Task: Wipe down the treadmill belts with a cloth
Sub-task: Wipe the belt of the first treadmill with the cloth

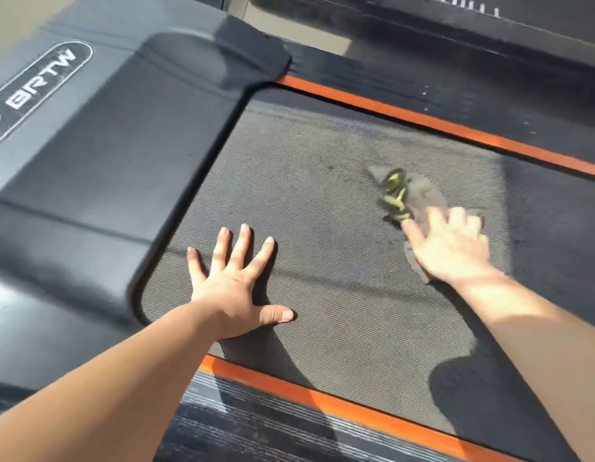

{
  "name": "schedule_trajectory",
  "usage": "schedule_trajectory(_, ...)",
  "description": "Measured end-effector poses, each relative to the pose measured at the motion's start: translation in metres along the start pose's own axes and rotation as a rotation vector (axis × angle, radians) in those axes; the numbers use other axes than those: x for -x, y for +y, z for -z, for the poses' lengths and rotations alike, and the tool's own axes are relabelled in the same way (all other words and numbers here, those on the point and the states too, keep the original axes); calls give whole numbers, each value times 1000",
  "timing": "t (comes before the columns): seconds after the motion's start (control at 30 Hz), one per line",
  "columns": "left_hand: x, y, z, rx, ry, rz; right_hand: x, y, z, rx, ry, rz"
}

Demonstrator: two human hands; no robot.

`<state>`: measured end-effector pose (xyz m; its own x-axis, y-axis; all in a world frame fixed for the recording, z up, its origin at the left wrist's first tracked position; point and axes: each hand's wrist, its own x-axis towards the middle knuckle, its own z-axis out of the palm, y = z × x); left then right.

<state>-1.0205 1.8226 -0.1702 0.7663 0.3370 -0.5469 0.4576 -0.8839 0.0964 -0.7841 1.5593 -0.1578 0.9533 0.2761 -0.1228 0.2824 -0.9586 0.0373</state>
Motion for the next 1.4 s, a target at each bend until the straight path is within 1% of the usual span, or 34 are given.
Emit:
schedule_trajectory(0.03, 1, 0, 0, 6, -5, 2, -3, -3, 1, -96, -18, -128)
schedule_trajectory(0.07, 1, 0, 0, 9, -9, 3, 1, -12, -1, -122, -6, -176)
schedule_trajectory(0.1, 0, 0, 1, 6, -13, 3, 8, -27, -1, -102, 22, -174)
schedule_trajectory(0.13, 0, 0, 1, 0, -15, 1, 21, -44, -3, -74, 43, -131)
schedule_trajectory(0.17, 0, 0, 2, -4, -15, 1, 36, -61, -4, -42, 51, -49)
schedule_trajectory(0.23, 1, 1, 3, -9, -21, 5, 75, -81, -7, 21, 78, 214)
schedule_trajectory(0.27, 1, 1, 3, -16, -26, 6, 94, -80, -9, 30, 102, 363)
schedule_trajectory(0.33, 0, 1, 3, -27, -31, 12, 107, -58, -7, 51, 51, 597)
schedule_trajectory(0.37, 1, 2, 3, -27, -36, 14, 99, -43, -2, 81, 6, 643)
schedule_trajectory(0.4, 1, 2, 3, -23, -39, 13, 83, -27, -2, 99, -19, 601)
schedule_trajectory(0.43, 1, 2, 4, -18, -39, 11, 64, -15, -2, 104, -18, 488)
schedule_trajectory(0.5, 1, 2, 4, -11, -45, 11, 30, 1, -1, 69, -45, 161)
schedule_trajectory(0.53, 1, 3, 4, -9, -48, 10, 21, 2, -2, 10, -31, 18)
schedule_trajectory(0.57, 1, 3, 4, -7, -46, 11, 18, -3, -5, -37, 2, -87)
schedule_trajectory(0.63, 0, 4, 4, -10, -39, 14, 30, -30, -8, -53, 47, -179)
schedule_trajectory(0.67, 0, 3, 4, -16, -41, 15, 40, -47, -9, -50, 46, -164)
schedule_trajectory(0.7, 0, 3, 4, -20, -44, 17, 53, -64, -9, -38, 51, -89)
schedule_trajectory(0.77, 0, 4, 4, -27, -47, 20, 87, -82, -12, -1, 112, 220)
schedule_trajectory(0.8, 1, 4, 4, -31, -46, 19, 100, -81, -17, 14, 155, 403)
schedule_trajectory(0.83, 1, 4, 4, -33, -42, 17, 99, -71, -14, 28, 148, 557)
schedule_trajectory(0.87, 0, 3, 3, -33, -37, 15, 86, -59, -8, 47, 118, 617)
schedule_trajectory(0.9, 0, 3, 3, -32, -35, 14, 67, -47, -6, 67, 83, 569)
schedule_trajectory(0.93, 0, 2, 3, -29, -37, 13, 46, -35, -4, 83, 58, 441)
schedule_trajectory(0.97, 0, 2, 4, -24, -39, 12, 27, -25, -1, 83, 12, 274)
schedule_trajectory(1.0, 1, 3, 4, -18, -40, 11, 13, -20, 2, 51, -26, 126)
schedule_trajectory(1.03, 1, 2, 3, -13, -39, 10, 7, -21, 1, -4, -25, 18)
schedule_trajectory(1.07, 1, 2, 3, -11, -40, 11, 9, -30, -1, -35, 16, -40)
schedule_trajectory(1.13, 0, 3, 4, -12, -48, 11, 28, -62, -5, -72, 42, -67)
schedule_trajectory(1.17, 1, 3, 5, -14, -50, 10, 43, -78, -5, -71, 29, -23)
schedule_trajectory(1.2, 1, 3, 5, -14, -48, 10, 60, -93, -5, -47, 38, 90)
schedule_trajectory(1.27, 1, 2, 4, -6, -41, 7, 97, -107, -7, -10, 86, 433)
schedule_trajectory(1.33, 0, 0, 3, 2, -31, -1, 110, -94, -8, -46, 51, 749)
schedule_trajectory(1.37, 0, -1, 3, 0, -32, -3, 101, -80, -5, -32, 14, 810)
schedule_trajectory(1.4, -1, -1, 3, -3, -35, -4, 83, -65, -4, 9, -1, 788)
